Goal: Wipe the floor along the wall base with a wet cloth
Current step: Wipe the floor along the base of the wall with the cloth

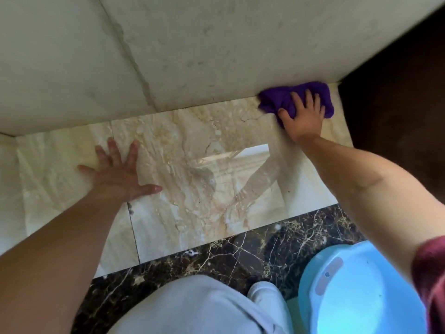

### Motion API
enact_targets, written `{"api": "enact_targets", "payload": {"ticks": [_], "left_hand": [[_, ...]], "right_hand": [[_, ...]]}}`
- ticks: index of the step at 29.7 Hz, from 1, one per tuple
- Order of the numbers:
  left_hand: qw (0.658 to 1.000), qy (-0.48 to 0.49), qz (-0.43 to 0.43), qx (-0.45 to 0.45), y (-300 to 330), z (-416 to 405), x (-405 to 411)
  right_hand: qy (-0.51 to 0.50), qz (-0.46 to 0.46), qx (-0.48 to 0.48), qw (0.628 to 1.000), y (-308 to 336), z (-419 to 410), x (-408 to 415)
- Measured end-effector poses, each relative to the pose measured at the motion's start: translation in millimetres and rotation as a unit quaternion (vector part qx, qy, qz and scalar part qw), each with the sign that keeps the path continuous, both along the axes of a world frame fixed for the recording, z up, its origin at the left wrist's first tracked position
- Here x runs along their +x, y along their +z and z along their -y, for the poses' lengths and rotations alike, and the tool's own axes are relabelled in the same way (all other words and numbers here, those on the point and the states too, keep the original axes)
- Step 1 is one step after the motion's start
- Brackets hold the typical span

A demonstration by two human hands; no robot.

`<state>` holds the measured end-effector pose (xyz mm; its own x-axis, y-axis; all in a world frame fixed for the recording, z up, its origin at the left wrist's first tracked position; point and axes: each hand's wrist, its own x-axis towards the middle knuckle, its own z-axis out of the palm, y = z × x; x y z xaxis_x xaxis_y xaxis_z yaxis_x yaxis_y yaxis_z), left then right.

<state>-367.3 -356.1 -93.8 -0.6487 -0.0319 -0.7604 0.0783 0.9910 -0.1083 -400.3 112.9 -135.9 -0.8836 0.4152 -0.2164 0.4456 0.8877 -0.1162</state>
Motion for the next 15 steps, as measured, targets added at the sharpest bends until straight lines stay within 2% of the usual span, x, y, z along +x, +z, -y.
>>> {"api": "enact_targets", "payload": {"ticks": [3, 6, 10, 12, 15], "left_hand": [[1.0, -0.01, 0.006, -0.022, 0.7, -4.3, 1.1], [0.999, -0.013, 0.005, -0.032, 4.1, -1.8, 0.4], [1.0, -0.014, 0.003, -0.026, 2.3, -3.6, 0.4], [1.0, 0.001, 0.01, -0.016, 2.8, -4.4, 1.1], [1.0, 0.018, 0.005, 0.01, 1.4, -0.3, 3.1]], "right_hand": [[0.012, -0.001, 0.001, 1.0, 1.8, 29.3, 3.8], [0.058, -0.031, -0.012, 0.998, -0.9, 104.7, 10.9], [0.174, -0.073, -0.053, 0.981, -11.7, 219.5, 19.2], [0.22, -0.061, -0.061, 0.972, -15.1, 262.1, 20.5], [0.295, -0.055, -0.049, 0.953, -12.1, 247.3, 19.6]]}}
